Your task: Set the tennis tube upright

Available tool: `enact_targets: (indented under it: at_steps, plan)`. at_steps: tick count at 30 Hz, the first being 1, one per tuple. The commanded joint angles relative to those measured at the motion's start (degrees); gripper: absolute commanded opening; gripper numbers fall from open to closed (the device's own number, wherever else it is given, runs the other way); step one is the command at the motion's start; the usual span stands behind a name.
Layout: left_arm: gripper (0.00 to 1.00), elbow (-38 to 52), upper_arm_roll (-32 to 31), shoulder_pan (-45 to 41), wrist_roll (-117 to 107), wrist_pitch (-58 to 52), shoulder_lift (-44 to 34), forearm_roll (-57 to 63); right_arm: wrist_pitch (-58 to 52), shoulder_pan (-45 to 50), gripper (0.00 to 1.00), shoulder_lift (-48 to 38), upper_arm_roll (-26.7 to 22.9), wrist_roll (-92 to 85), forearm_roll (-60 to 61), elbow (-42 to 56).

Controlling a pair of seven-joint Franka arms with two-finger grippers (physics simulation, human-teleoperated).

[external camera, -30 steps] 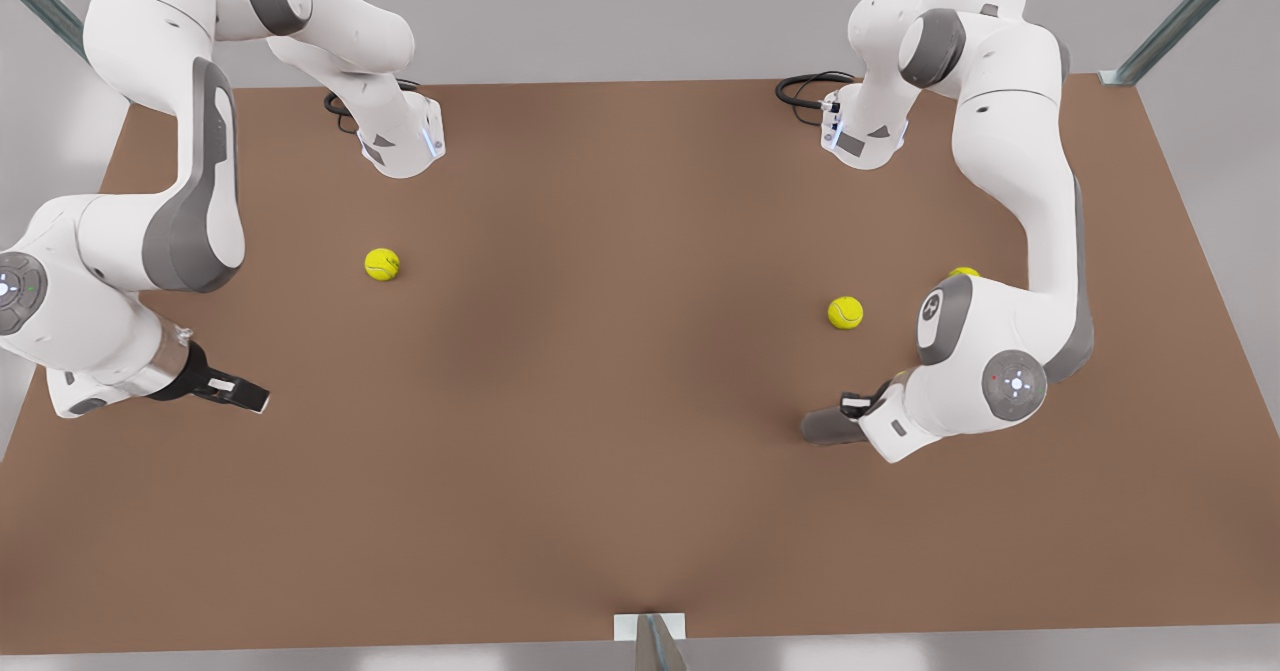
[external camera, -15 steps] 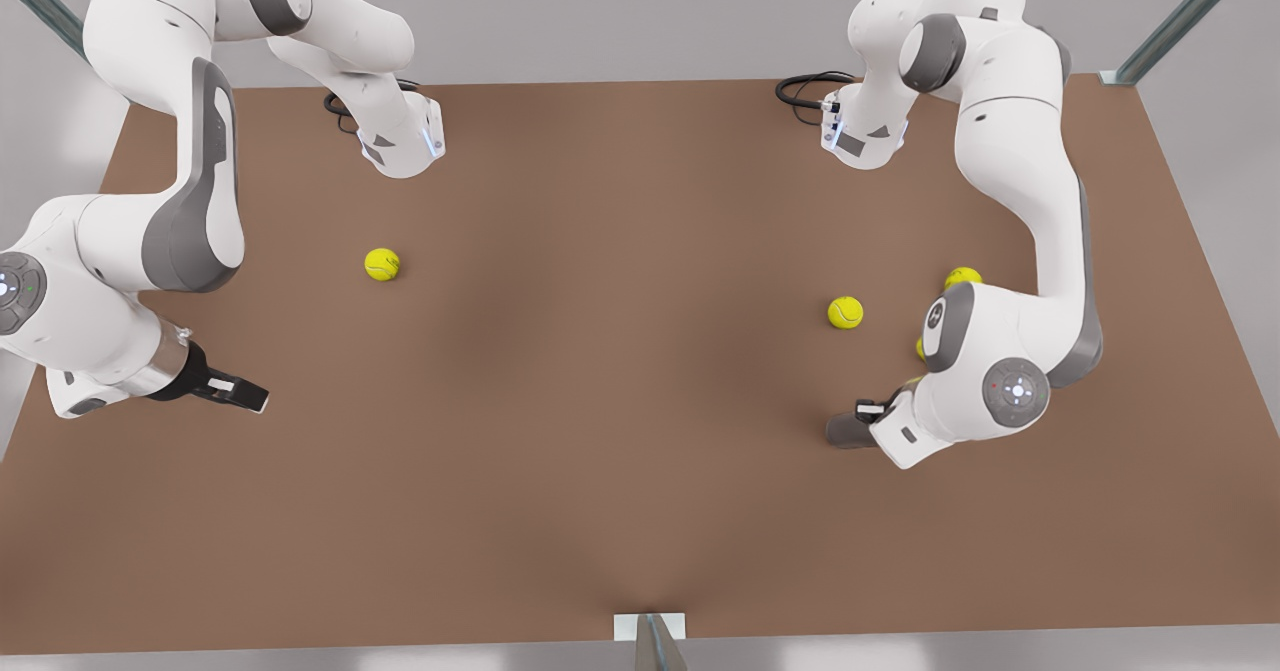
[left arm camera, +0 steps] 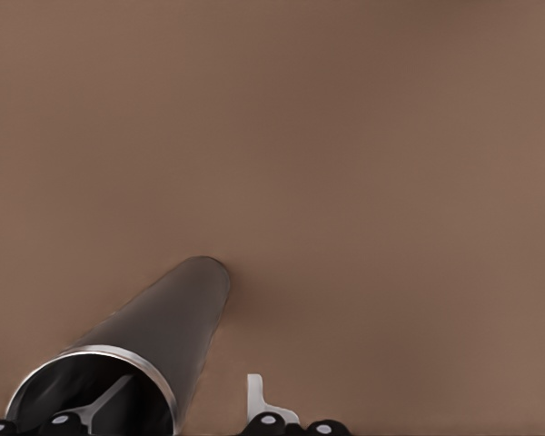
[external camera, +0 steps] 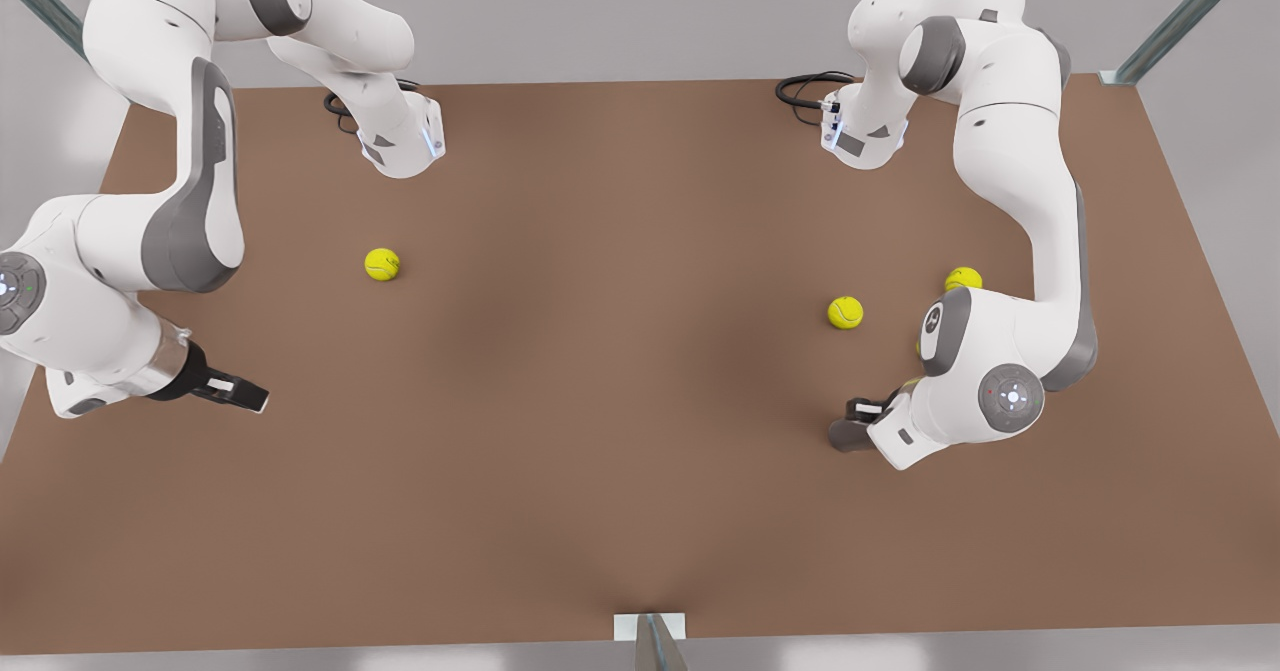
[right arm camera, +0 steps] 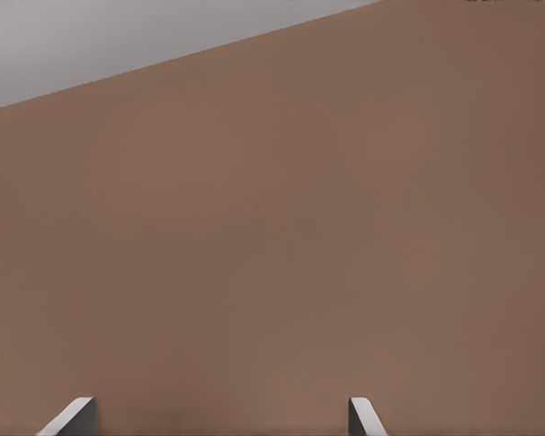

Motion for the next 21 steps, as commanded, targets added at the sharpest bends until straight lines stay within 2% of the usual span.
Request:
enact_targets:
  at_steps: [1, 14, 19, 21]
  plan:
    - [1.0, 0.0, 0.0, 0.0, 0.0, 0.0, 0.0, 0.1, -0.1, 0.0, 1.0, 0.0, 0.0, 0.0, 0.0, 0.0]
    - [1.0, 0.1, 0.0, -0.3, -0.4, -5.2, -4.9, 0.0, 0.0, -0.1, 1.0, 0.0, 0.0, 0.1, 0.3, 0.0]
    - [1.0, 0.0, 1.8, 0.4, 0.0, -8.3, -12.6, 0.1, 0.0, 0.7, 1.0, 0.0, 0.2, 0.9, 0.1, -0.1]
    - [1.0, -4.3, 2.3, 0.4, -0.1, -8.8, -18.4, 1.6, -0.1, 0.7, 1.0, 0.0, 0.2, 0.9, 0.2, -0.1]
